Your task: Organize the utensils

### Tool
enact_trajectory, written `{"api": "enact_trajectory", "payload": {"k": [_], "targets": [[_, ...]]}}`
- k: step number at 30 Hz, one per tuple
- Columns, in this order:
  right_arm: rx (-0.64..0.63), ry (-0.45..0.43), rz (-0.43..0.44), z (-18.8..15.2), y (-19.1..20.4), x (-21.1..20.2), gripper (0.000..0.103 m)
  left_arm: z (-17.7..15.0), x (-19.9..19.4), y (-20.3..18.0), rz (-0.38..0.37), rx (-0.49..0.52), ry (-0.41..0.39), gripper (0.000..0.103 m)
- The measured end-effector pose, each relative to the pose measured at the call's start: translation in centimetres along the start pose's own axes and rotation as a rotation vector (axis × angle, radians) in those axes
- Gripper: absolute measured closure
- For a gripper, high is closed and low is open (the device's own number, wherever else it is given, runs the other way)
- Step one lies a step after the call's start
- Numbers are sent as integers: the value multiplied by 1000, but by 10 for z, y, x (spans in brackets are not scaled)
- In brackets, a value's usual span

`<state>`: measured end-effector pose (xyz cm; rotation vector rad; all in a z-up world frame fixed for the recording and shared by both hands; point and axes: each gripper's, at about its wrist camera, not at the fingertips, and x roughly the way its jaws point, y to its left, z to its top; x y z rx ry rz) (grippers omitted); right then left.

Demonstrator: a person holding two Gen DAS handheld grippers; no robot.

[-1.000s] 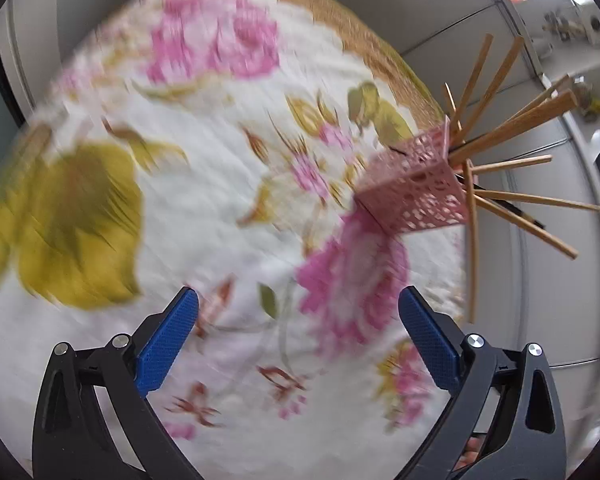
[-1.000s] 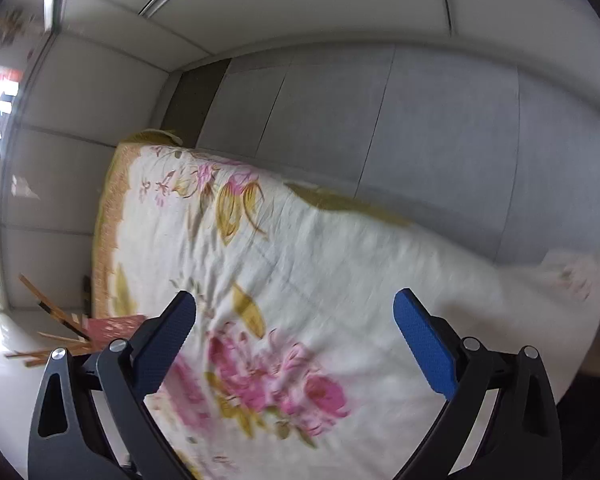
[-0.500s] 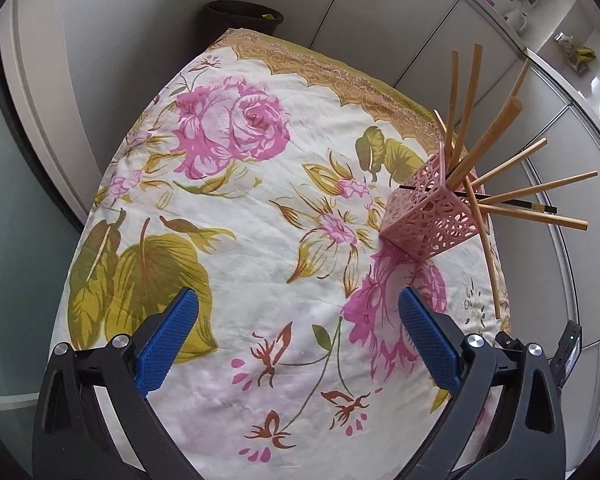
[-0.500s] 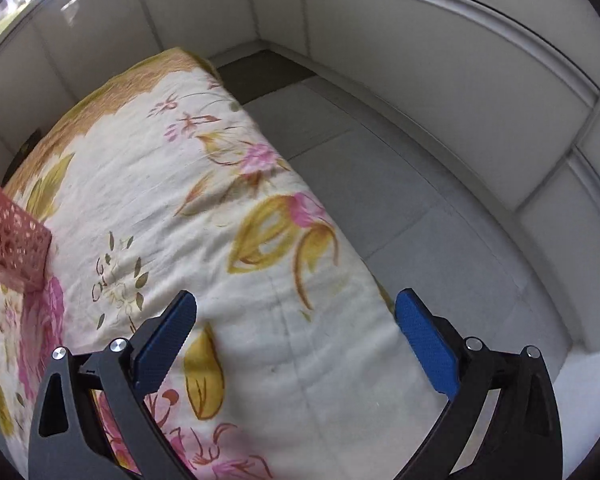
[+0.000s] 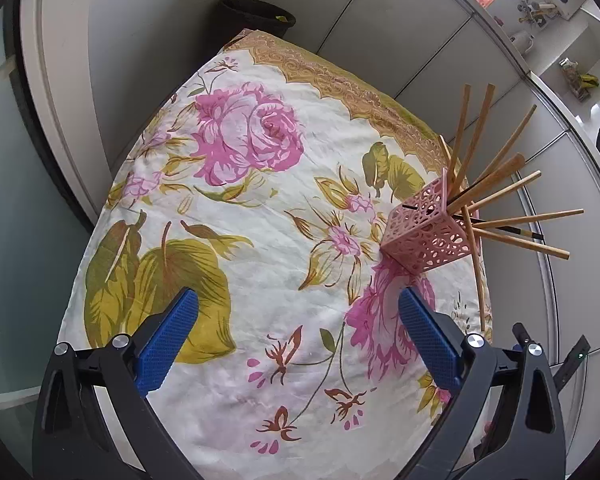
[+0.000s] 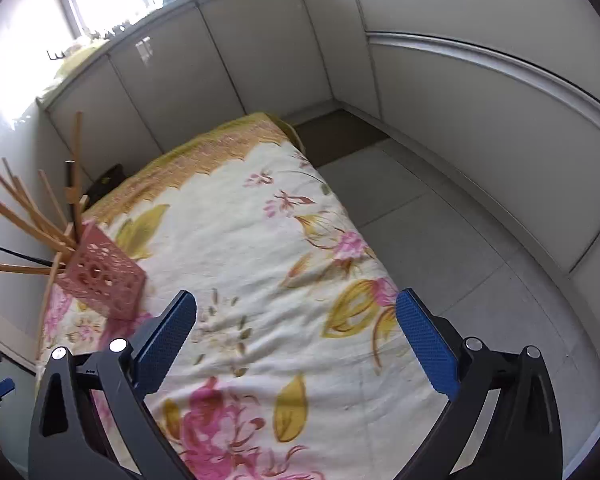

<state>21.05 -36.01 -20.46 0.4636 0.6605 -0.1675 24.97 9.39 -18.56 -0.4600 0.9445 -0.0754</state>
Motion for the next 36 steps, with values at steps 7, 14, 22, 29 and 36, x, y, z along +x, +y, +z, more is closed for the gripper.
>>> {"api": "enact_trajectory", "payload": {"k": [7, 14, 22, 29, 36], "targets": [[199, -3, 204, -14, 8, -44, 6, -11, -8, -15, -37, 63, 27, 7], [284, 45, 292, -18, 14, -89, 6, -19, -16, -32, -68, 133, 24, 7], [318, 166, 266, -28, -4, -81, 6, -28, 26, -59, -157, 89, 150, 11], [376, 214, 223, -33, -27, -65, 6, -25, 54, -74, -222, -2, 194, 15], [419, 247, 276, -35, -32, -62, 6, -15, 85, -89, -174, -31, 211, 15]]}}
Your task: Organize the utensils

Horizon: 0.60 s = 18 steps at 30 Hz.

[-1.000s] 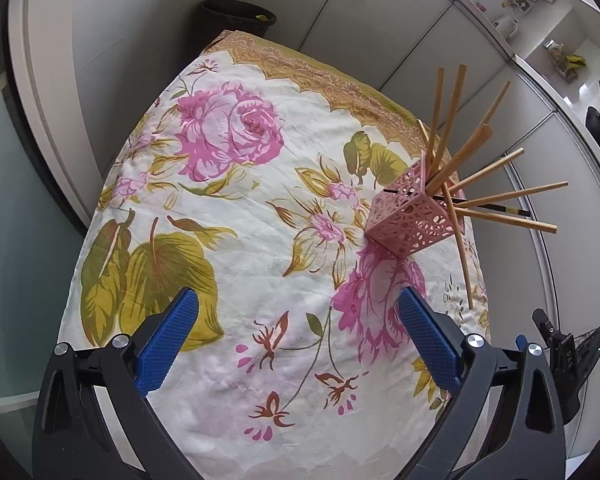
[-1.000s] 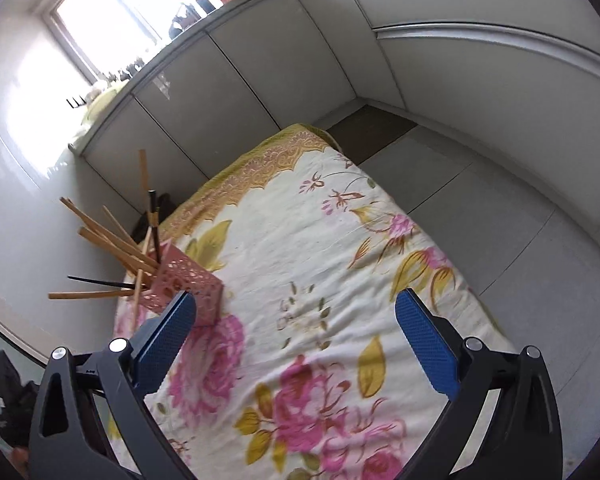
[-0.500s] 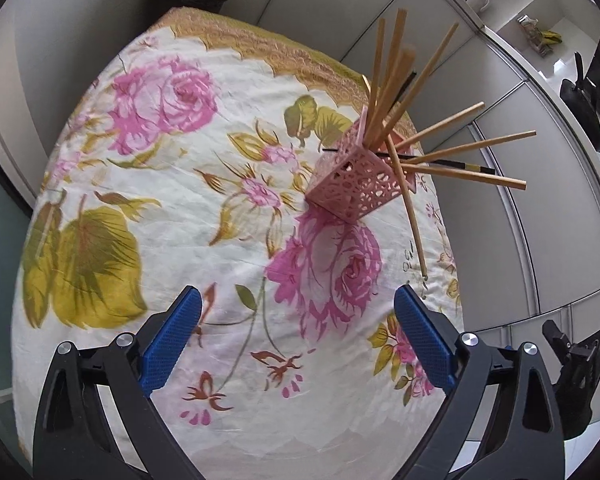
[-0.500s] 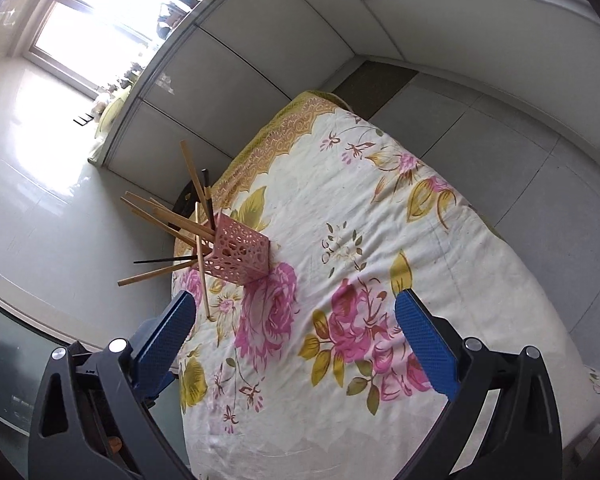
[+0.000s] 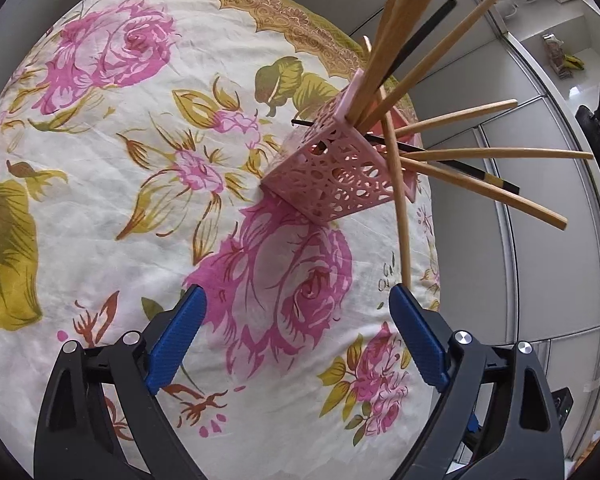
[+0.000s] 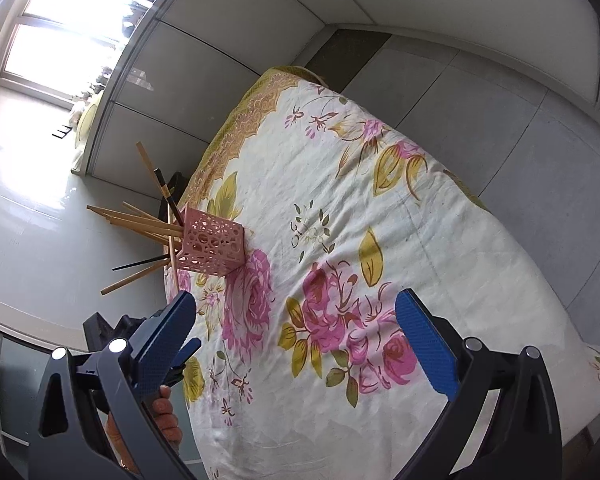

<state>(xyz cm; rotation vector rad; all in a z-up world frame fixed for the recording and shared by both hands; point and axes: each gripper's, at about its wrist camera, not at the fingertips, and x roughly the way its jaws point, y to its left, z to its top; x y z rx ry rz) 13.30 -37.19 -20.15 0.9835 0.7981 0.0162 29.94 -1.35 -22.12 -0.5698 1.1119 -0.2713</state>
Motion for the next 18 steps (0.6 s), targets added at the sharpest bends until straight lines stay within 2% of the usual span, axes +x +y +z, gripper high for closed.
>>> {"api": "enact_trajectory", "payload": {"k": [3, 9, 18], "targets": [[-13, 1, -6, 0, 2, -2, 6, 8, 13, 6, -1, -58, 19, 14], [-18, 10, 3, -1, 2, -2, 6, 21, 29, 7, -59, -149, 54, 12], [15, 21, 36, 0, -3, -2, 6, 9, -3, 9, -145, -199, 6, 7]]}}
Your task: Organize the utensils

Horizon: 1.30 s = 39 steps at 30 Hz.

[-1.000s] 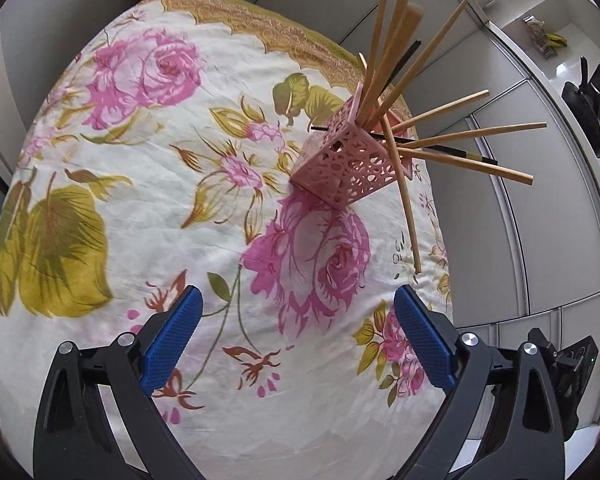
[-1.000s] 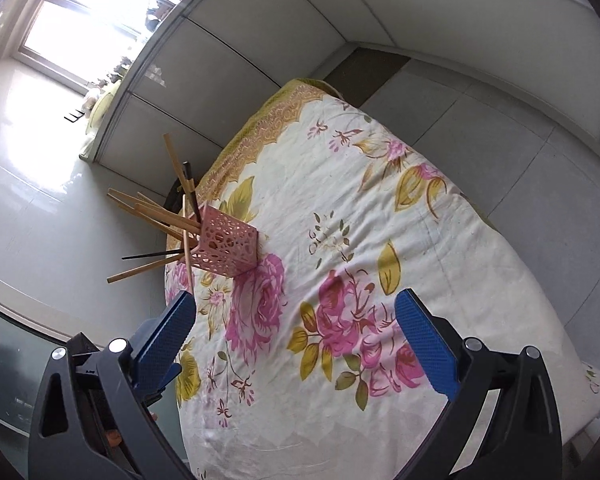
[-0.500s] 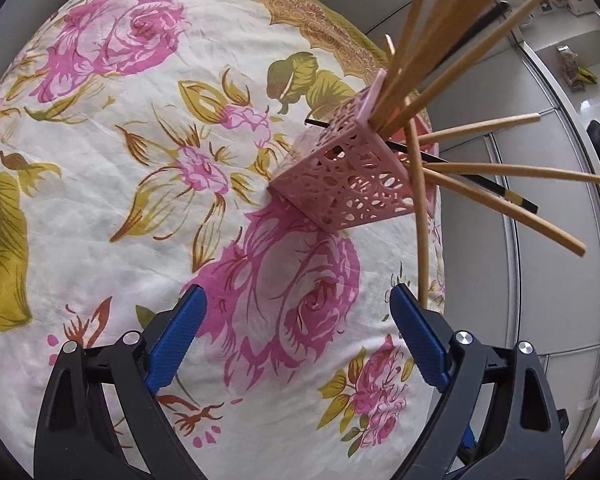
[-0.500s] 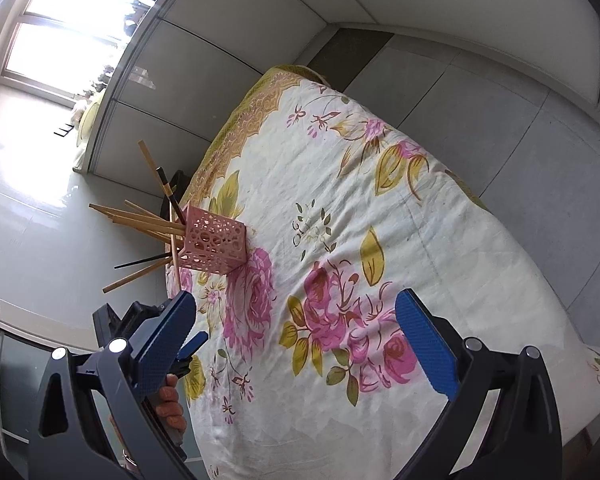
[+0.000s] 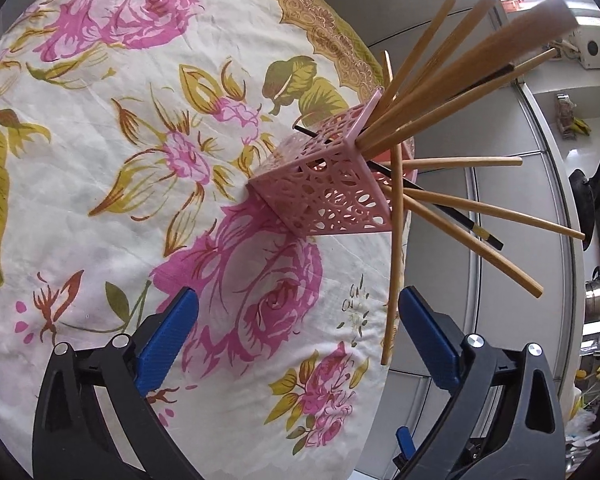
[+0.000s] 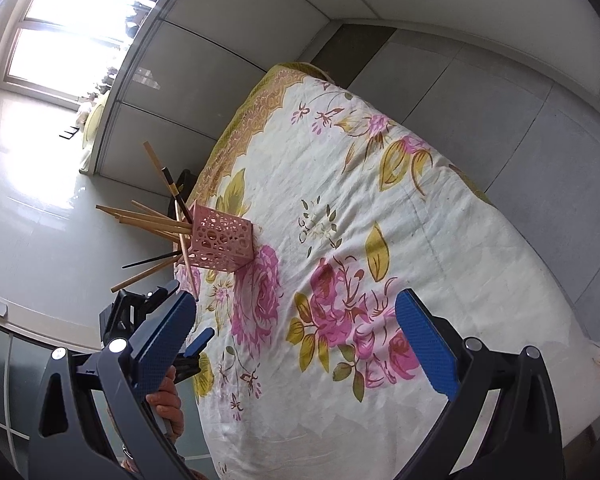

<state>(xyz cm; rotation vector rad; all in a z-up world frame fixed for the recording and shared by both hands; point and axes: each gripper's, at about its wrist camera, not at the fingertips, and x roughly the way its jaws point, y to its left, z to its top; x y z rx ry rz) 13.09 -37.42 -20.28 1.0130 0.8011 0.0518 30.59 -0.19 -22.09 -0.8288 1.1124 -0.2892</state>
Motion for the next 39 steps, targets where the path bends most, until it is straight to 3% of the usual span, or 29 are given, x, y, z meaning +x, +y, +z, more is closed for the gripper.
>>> {"api": "enact_trajectory", "payload": {"k": [6, 7, 8, 9, 10, 11, 14, 19, 25, 30, 31, 32, 33, 34, 35, 39], "targets": [[-8, 7, 3, -4, 4, 3, 6, 8, 18, -28, 9, 48, -4, 11], [-7, 9, 4, -4, 4, 3, 6, 9, 26, -34, 18, 59, -1, 22], [-6, 12, 3, -3, 4, 4, 6, 10, 31, -37, 20, 80, 6, 48], [-2, 12, 3, -3, 3, 4, 6, 10, 38, -44, 17, 114, 26, 65], [3, 12, 5, -3, 2, 4, 6, 10, 45, -47, 5, 131, 52, 95], [8, 13, 10, -2, 2, 4, 6, 7, 48, -49, 3, 137, 63, 99], [17, 5, 22, 0, 2, 1, 6, -14, 32, -61, 27, 290, -21, 99], [18, 15, 21, -1, 4, 2, 6, -68, -5, -54, 33, 456, -12, 99], [50, 87, 4, -14, -2, 19, 6, -127, -25, -6, 110, 554, 148, 99], [31, 96, 1, -20, 5, 25, 6, -151, -11, 34, 264, 596, 286, 98], [31, 98, 3, -20, 6, 25, 6, -152, -8, 41, 301, 599, 315, 90], [32, 101, 3, -20, 6, 26, 6, -153, -6, 46, 323, 599, 335, 72], [36, 104, 4, -20, 6, 26, 6, -152, -7, 47, 344, 610, 342, 62], [42, 106, 6, -20, 5, 27, 6, -152, -9, 46, 363, 629, 341, 42], [47, 109, 8, -19, 4, 28, 6, -151, -12, 43, 391, 659, 322, 35], [44, 114, 7, -17, 4, 29, 6, -123, -17, 14, 455, 742, 230, 35]]}}
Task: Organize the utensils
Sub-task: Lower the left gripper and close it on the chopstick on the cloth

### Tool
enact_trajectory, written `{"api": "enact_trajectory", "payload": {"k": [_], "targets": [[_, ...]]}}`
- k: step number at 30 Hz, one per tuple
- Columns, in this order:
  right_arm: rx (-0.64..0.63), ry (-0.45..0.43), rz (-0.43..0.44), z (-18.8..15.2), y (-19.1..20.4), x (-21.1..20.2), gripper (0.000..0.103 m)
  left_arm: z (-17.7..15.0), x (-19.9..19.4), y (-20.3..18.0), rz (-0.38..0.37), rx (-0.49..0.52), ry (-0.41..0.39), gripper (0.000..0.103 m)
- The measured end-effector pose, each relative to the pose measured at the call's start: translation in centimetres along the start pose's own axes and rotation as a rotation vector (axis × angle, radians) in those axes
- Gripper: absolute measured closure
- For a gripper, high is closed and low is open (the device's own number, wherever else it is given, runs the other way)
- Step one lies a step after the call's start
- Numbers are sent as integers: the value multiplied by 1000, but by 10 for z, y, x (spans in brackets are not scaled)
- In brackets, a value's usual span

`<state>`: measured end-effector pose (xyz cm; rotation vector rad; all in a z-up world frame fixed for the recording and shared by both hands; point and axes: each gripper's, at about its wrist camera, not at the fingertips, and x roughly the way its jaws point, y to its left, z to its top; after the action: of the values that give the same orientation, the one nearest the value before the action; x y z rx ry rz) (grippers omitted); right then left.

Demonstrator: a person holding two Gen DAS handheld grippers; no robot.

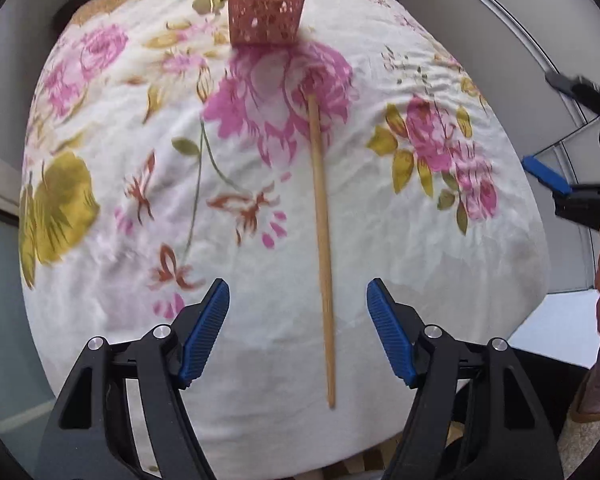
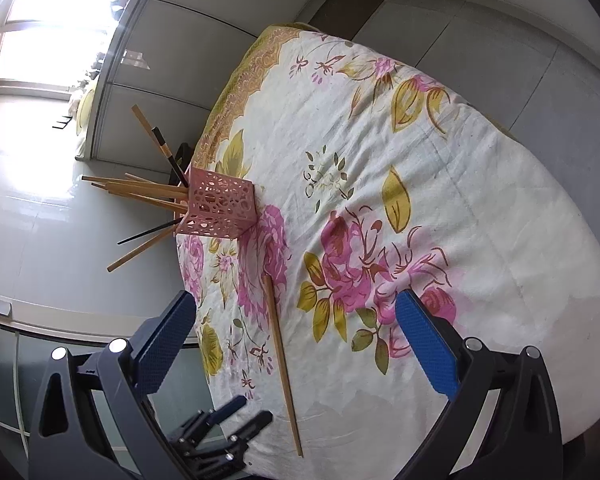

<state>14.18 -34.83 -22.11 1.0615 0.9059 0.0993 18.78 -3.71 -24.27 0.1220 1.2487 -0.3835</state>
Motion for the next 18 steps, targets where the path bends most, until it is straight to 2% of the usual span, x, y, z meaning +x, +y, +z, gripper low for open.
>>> {"api": "enact_trajectory", "payload": {"k": [4, 7, 9, 12, 15, 16, 17, 18], "targets": [[4, -7, 12, 1, 0, -4, 6, 53, 12, -5, 50, 13, 8, 35], [-11, -11, 16, 3, 2, -10, 6, 84, 41, -18, 115, 15, 47, 51], [-15, -13, 21, 4, 2, -13, 6, 96, 57, -23, 157, 9, 70, 63], [-24, -14, 14, 5, 3, -16, 6, 109, 71, -30, 203, 1, 72, 64], [-55, -31, -23, 6, 7, -19, 6, 119, 74, -36, 211, -4, 73, 66], [-68, -37, -39, 6, 9, -20, 6, 120, 75, -38, 202, 3, 77, 77], [-78, -43, -52, 6, 10, -21, 6, 121, 75, -43, 177, 13, 83, 94], [-84, -50, -62, 6, 11, -21, 6, 120, 76, -49, 184, 40, 82, 97]]}}
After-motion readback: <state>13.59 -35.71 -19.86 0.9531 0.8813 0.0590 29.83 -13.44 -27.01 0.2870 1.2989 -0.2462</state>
